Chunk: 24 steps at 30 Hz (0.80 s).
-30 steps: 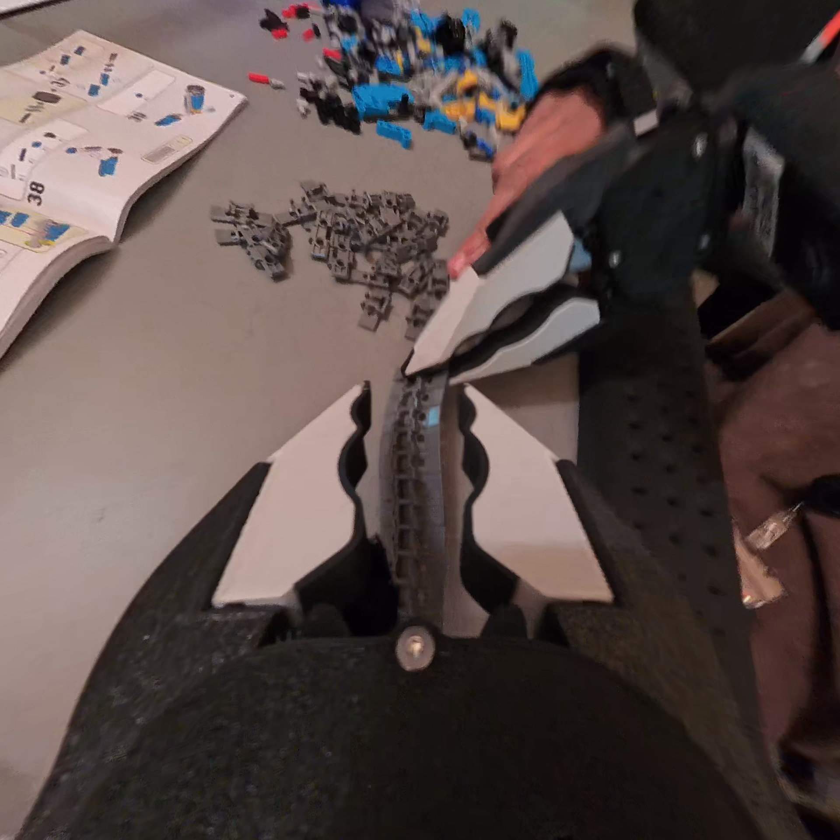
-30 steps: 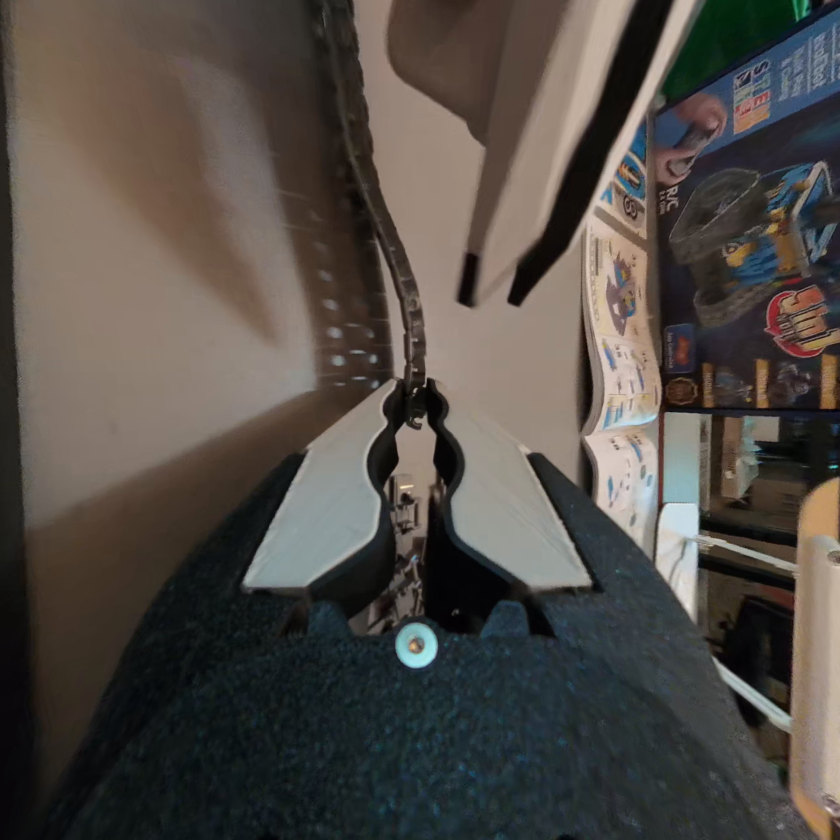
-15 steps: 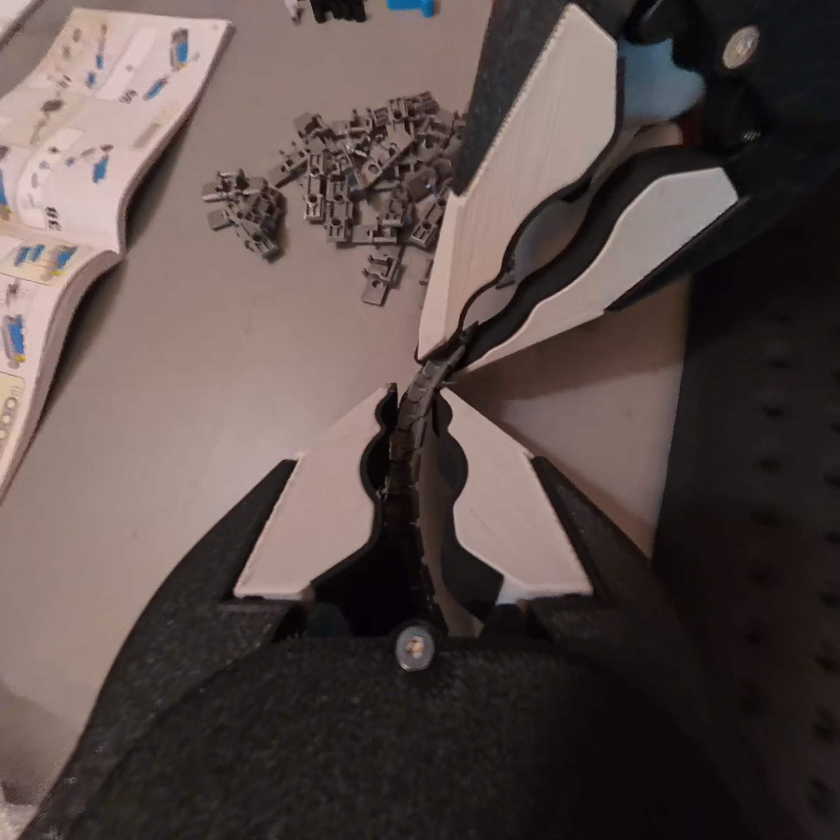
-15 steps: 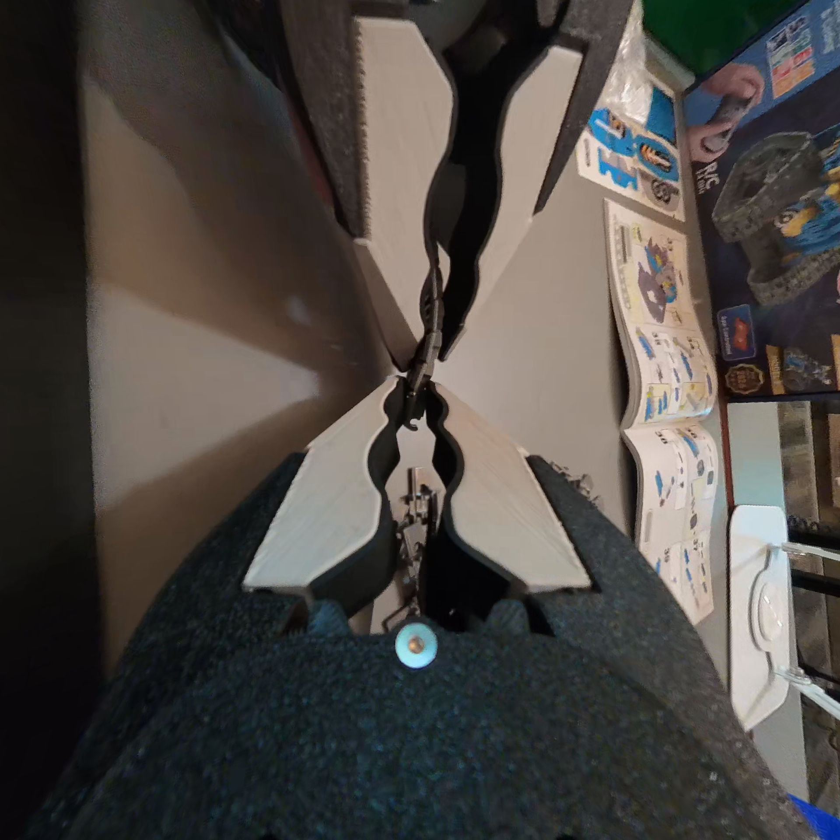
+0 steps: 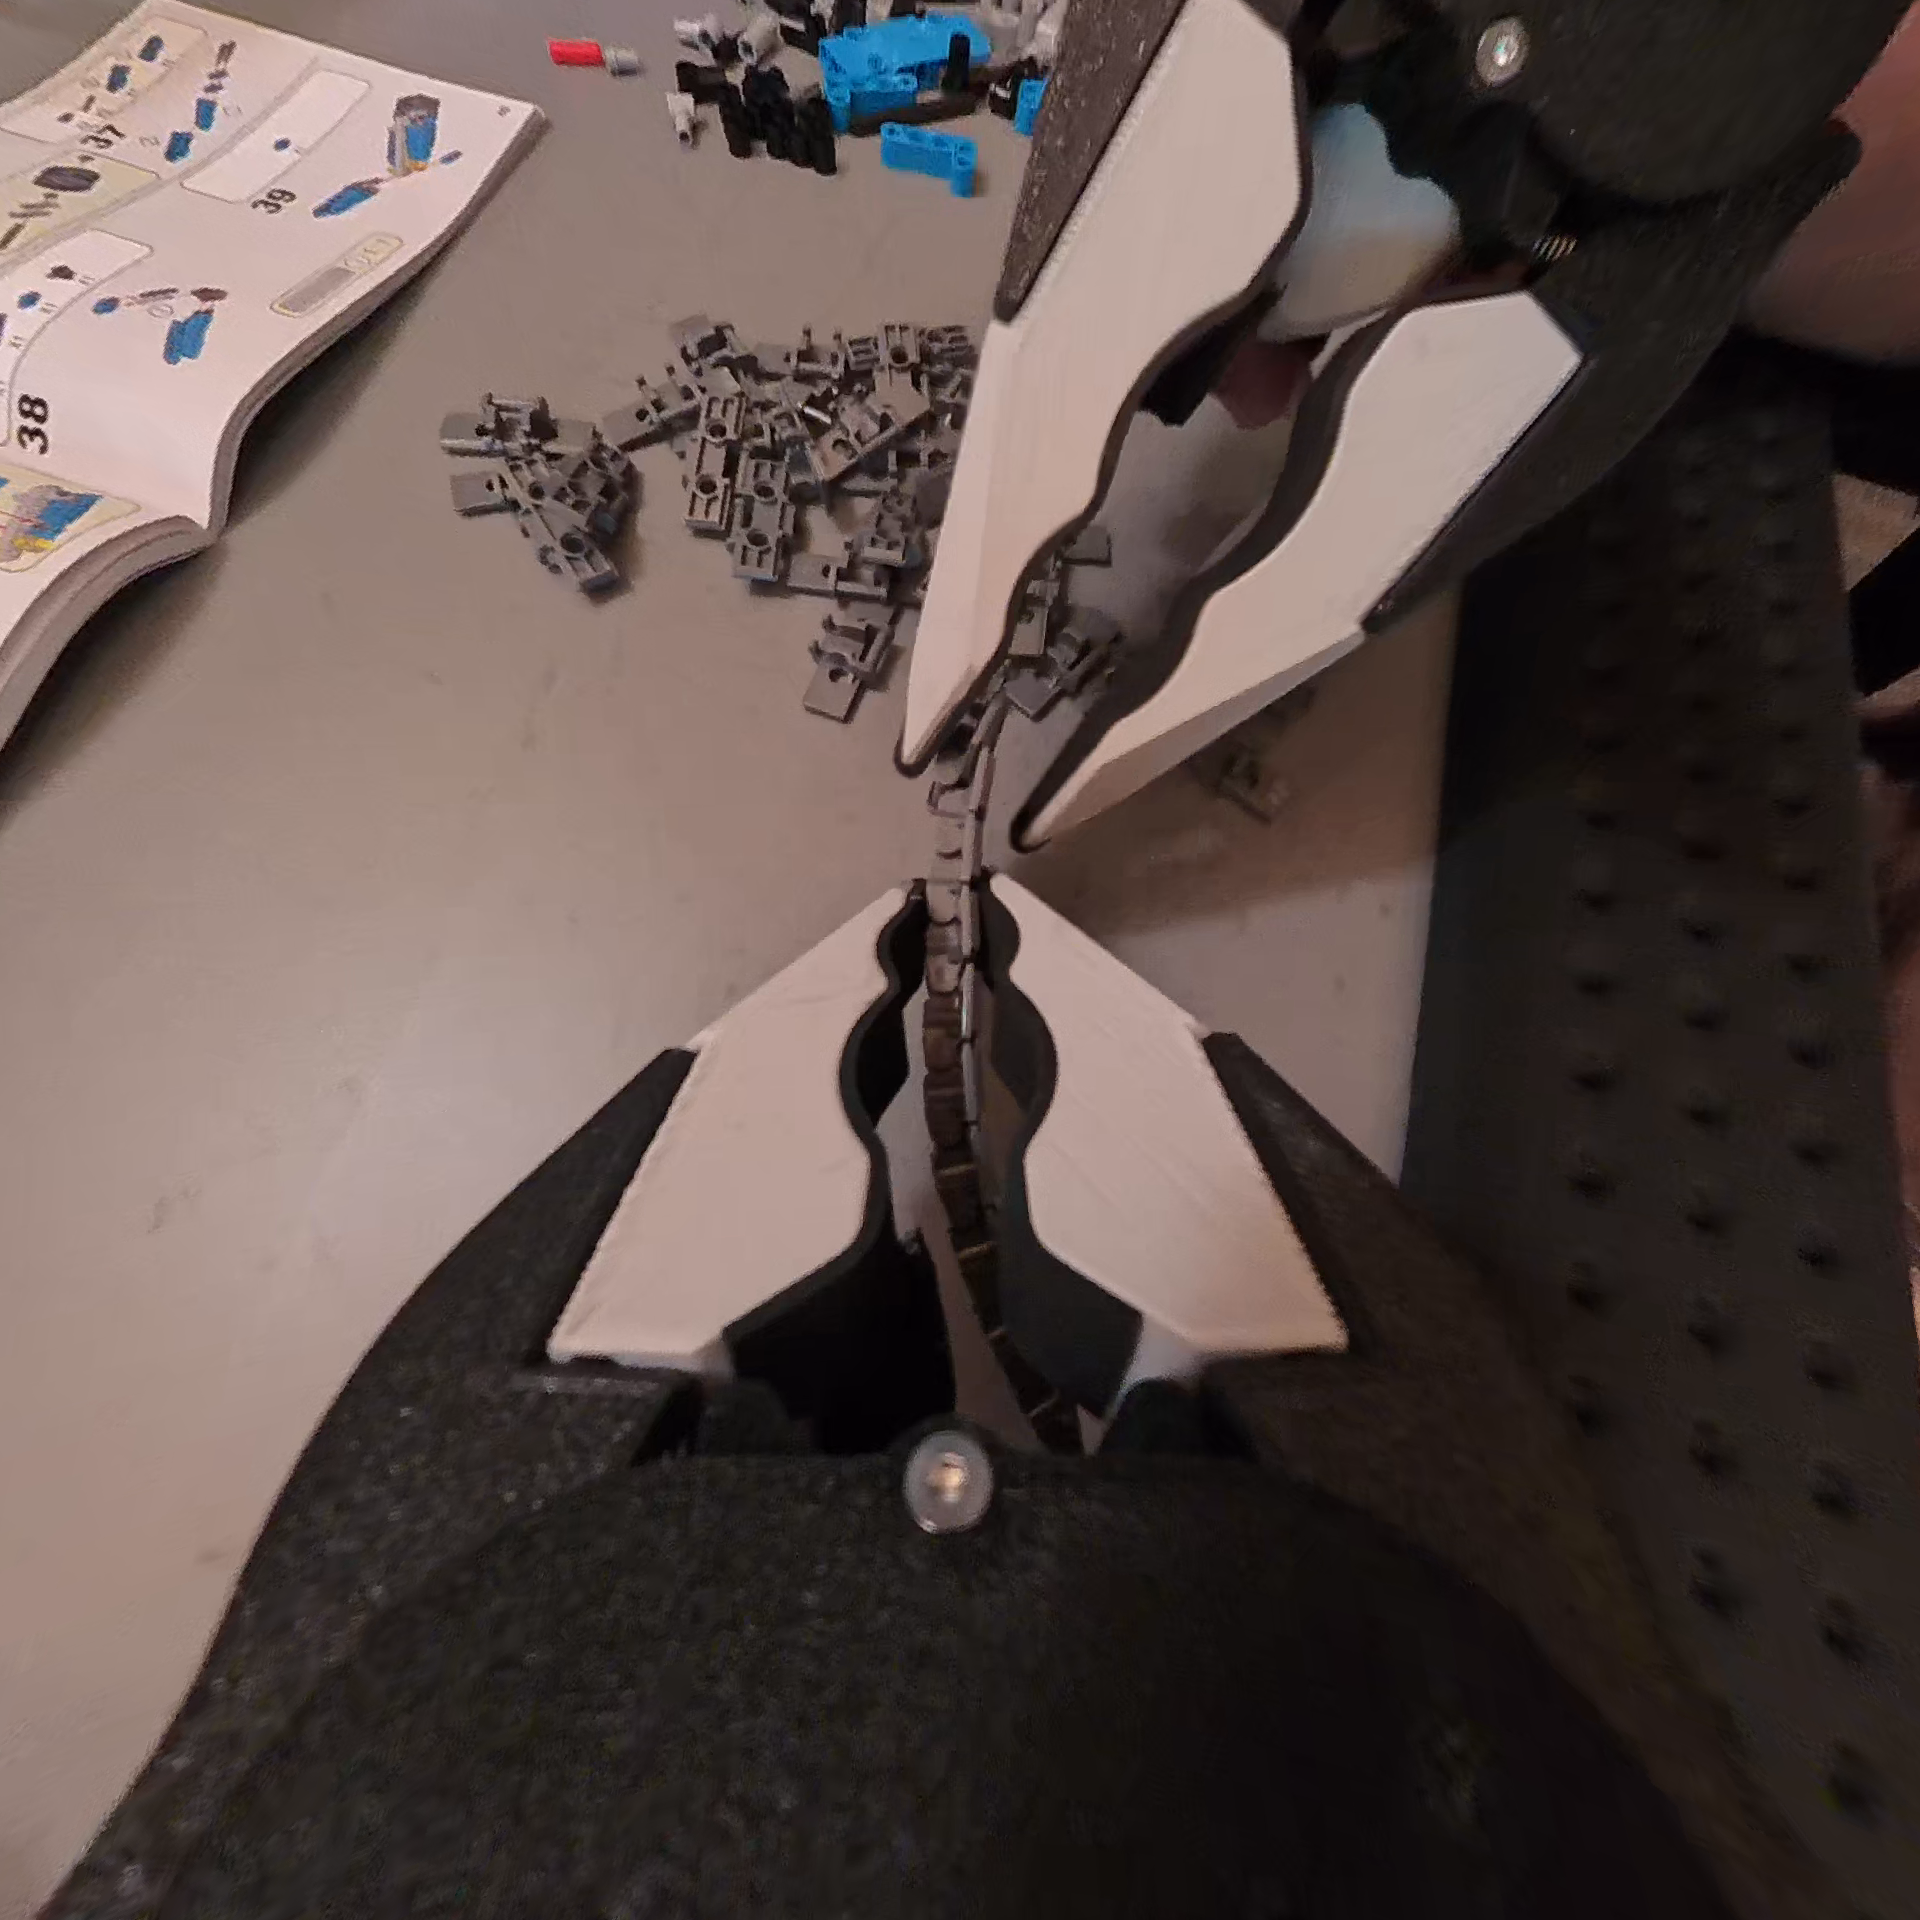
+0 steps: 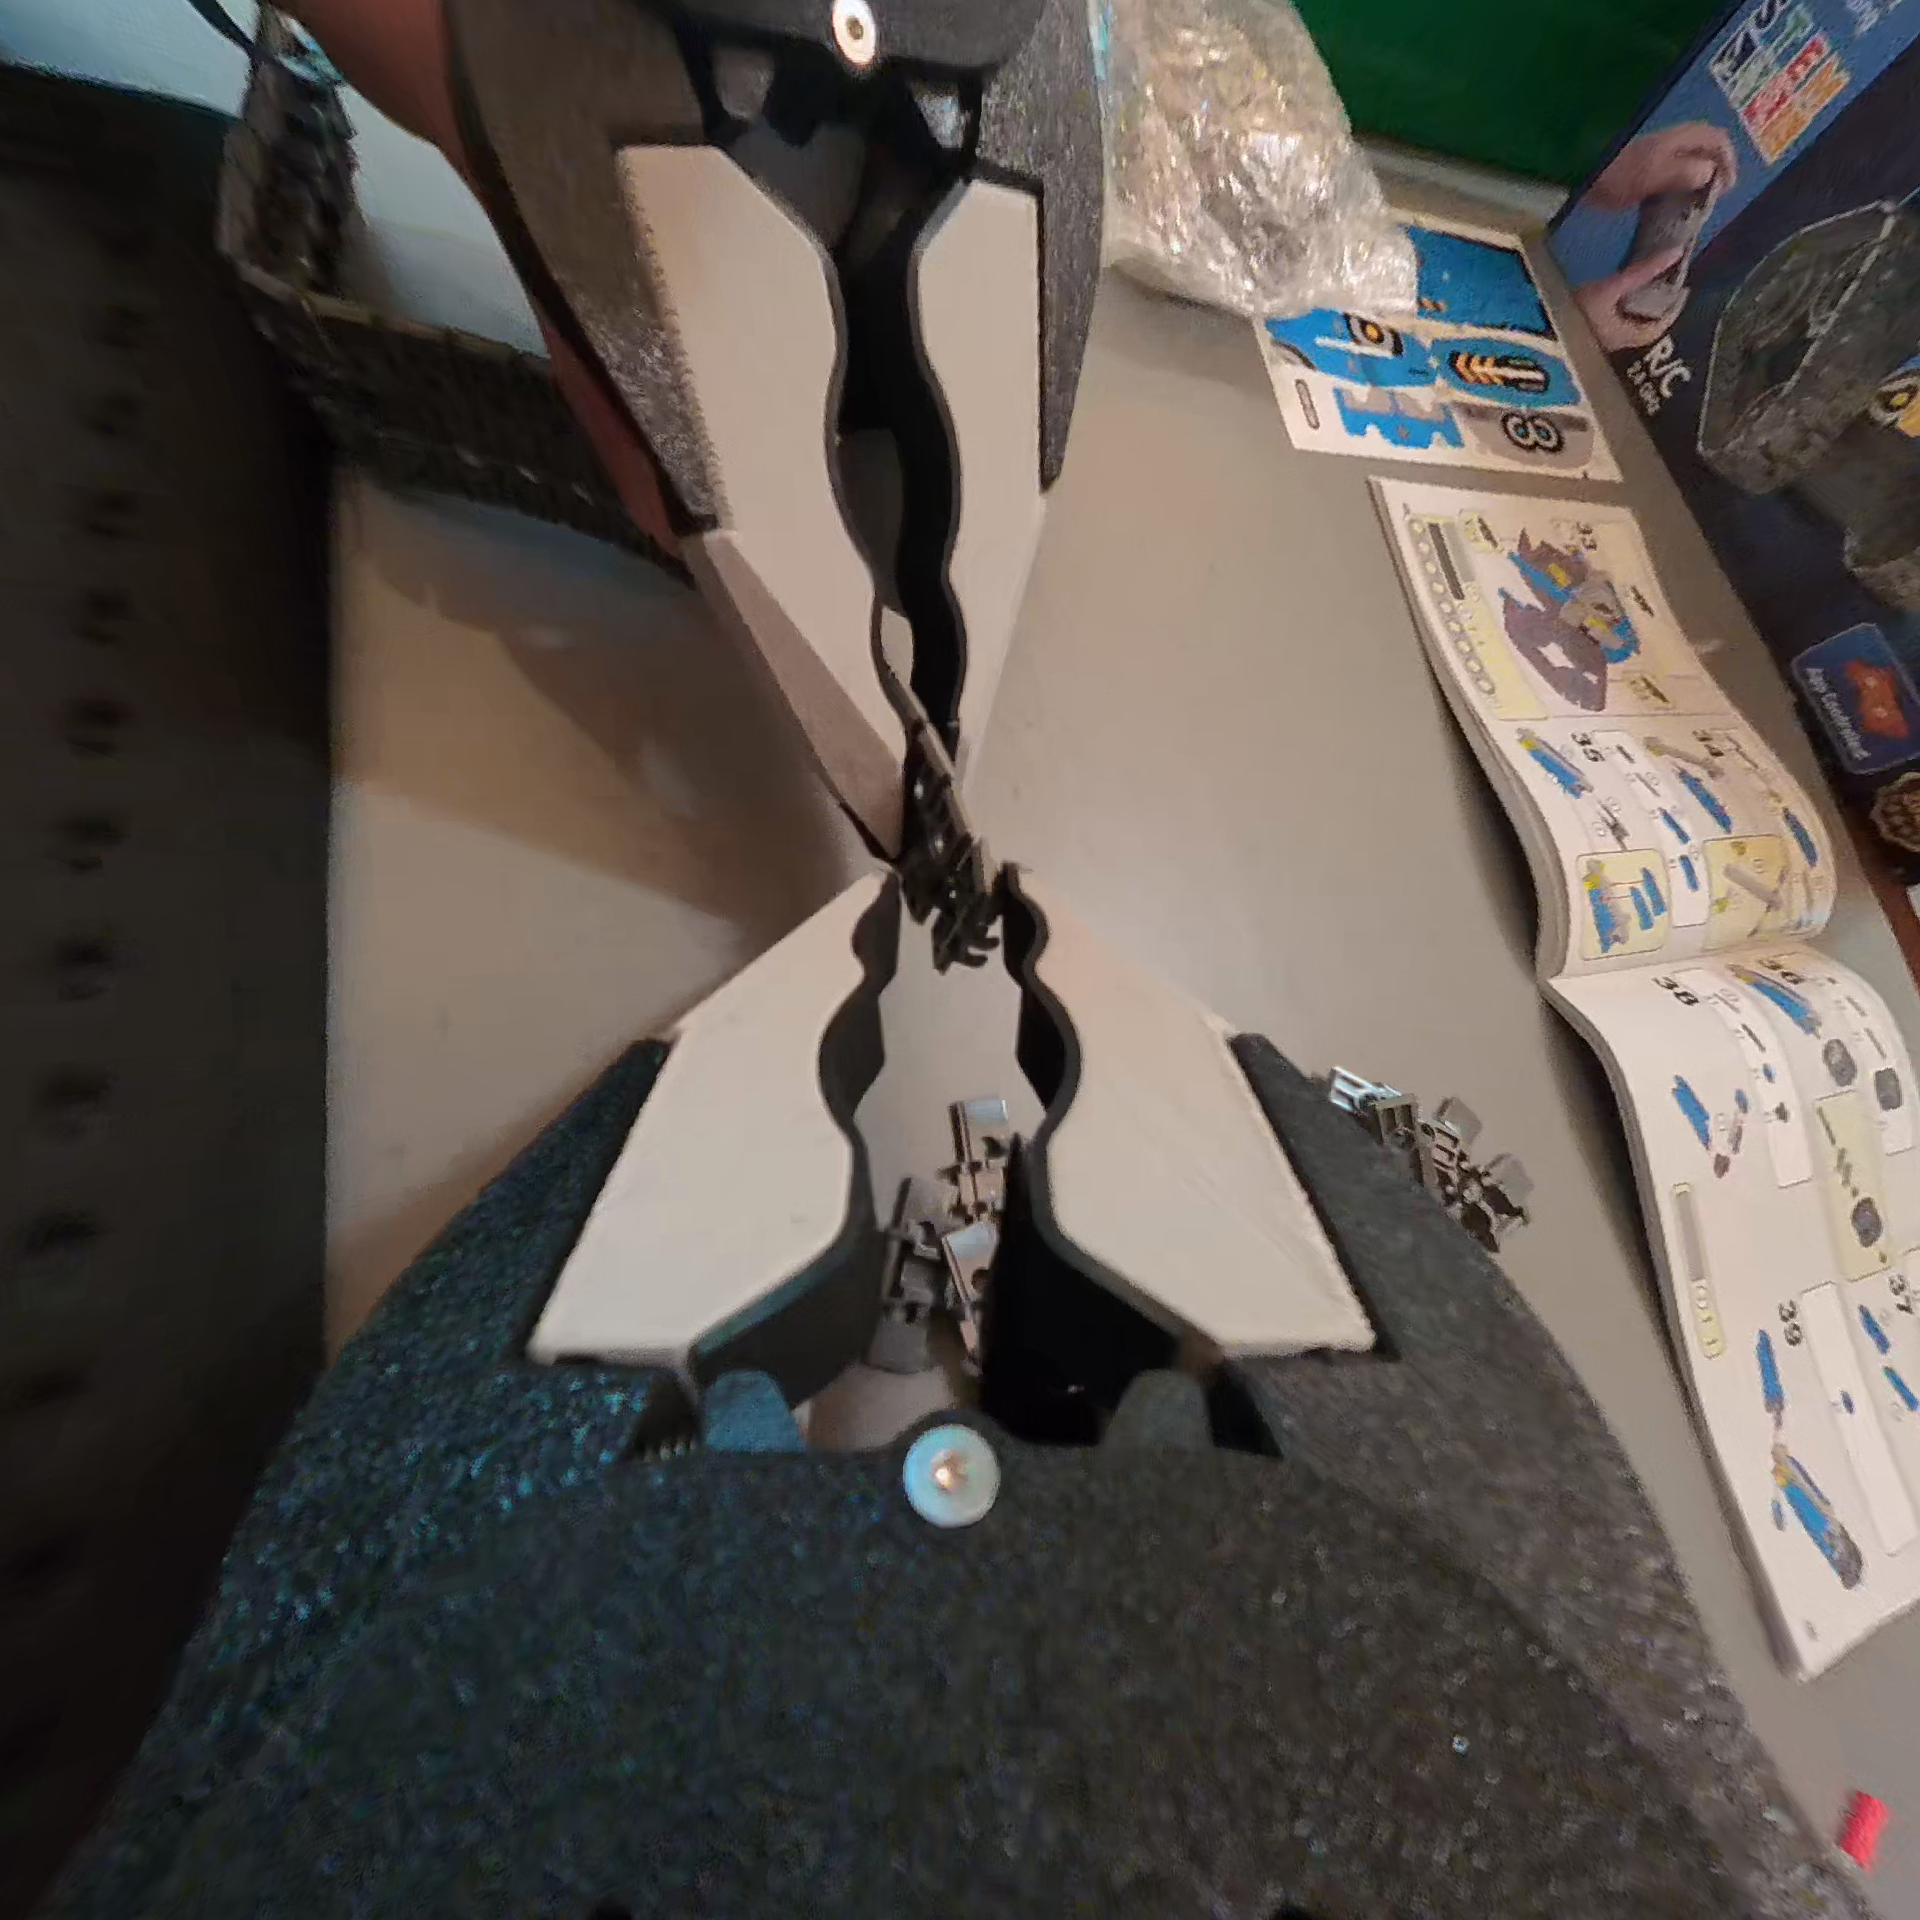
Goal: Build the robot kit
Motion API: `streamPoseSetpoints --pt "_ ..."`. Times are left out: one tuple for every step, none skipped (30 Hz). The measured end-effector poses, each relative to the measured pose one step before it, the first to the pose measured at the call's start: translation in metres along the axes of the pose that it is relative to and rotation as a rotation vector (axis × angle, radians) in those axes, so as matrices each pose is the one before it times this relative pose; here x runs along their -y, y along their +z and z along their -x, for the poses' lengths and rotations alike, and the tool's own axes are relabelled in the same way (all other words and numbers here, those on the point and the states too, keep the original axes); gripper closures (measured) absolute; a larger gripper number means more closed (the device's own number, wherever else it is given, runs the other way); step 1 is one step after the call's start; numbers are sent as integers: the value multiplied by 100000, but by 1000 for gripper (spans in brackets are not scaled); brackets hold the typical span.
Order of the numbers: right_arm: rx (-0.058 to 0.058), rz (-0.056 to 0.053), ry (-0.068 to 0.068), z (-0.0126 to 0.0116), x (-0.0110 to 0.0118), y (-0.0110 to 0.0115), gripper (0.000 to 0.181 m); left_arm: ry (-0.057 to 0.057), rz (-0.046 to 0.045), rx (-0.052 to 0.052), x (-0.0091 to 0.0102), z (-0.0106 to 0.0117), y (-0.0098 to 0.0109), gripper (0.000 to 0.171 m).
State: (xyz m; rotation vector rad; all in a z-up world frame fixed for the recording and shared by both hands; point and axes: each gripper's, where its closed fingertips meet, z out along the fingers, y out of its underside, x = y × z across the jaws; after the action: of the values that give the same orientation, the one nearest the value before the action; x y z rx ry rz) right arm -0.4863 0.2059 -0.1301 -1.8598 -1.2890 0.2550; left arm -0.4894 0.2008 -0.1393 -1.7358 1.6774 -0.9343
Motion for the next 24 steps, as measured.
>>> streamPoseSetpoints --pt "1068 -1672 940 50 157 -79 161 -497 -896 -265 79 10 -94 164" --pt "1331 -1463 755 86 138 -61 159 -501 -666 -239 66 -7 -85 164" --pt "1465 -1079 466 119 90 -35 157 -455 -444 -652 29 -67 -58 163" --pt "753 -1060 328 24 94 -37 158 -342 -466 -552 23 -64 -49 163" --pt "701 -1242 768 4 121 -42 159 -508 -407 -819 18 -84 -57 163" --pt "856 -1125 715 8 88 -54 162 -344 -148 -1158 2 -159 -40 164" --pt "655 -999 1053 -42 87 -47 164 -15 -75 -654 11 -98 -45 163" --pt "401 -718 1682 -77 58 -45 168 -288 21 -726 31 -108 -28 163" --pt "1012 -302 1645 26 42 -48 169 -595 -52 -569 43 -76 -12 163" --pt "84 -428 1409 -80 63 -52 169 -724 -580 89 122 39 -30 163" --pt "-311 -493 1418 -69 82 -54 169 -955 -416 -353 93 -6 -26 164" --pt "583 238 1291 33 25 -41 170 -683 -312 -637 44 -49 -7 163" --pt "500 18 1990 -20 63 -70 170 -785 -924 -383 98 -3 -17 164" --pt "947 -322 2829 -11 130 -96 171 -1021 -1239 -773 147 -60 -35 164" --pt "2359 -782 2877 83 128 -136 170 -1182 -1376 -1182 161 -93 -72 164" --pt "2215 -1727 2518 33 226 -167 171 -1364 -1811 -884 246 -56 -93 164" --pt "2085 -2241 2890 21 229 -164 172 -995 -1498 -587 237 -56 -96 163" --pt "2740 -1139 2536 150 73 -116 172 -251 -163 -577 55 -90 -21 163" --pt "1888 8 1760 78 -75 -31 173 -266 415 120 -26 -6 45 162" --pt "789 41 778 30 -111 32 173 -883 468 206 -63 46 68 162" --pt "1397 -399 913 110 -67 -11 173 -1885 126 -1330 -40 -108 33 162" --pt "2207 -1559 2992 88 98 -66 173 -2123 -716 -1169 70 -71 -47 163" --pt "1869 -1168 2698 65 11 32 173 -1440 152 -806 -34 -31 -10 163" --pt "1481 -499 1403 19 -79 11 174 -977 449 -301 -50 9 50 163"
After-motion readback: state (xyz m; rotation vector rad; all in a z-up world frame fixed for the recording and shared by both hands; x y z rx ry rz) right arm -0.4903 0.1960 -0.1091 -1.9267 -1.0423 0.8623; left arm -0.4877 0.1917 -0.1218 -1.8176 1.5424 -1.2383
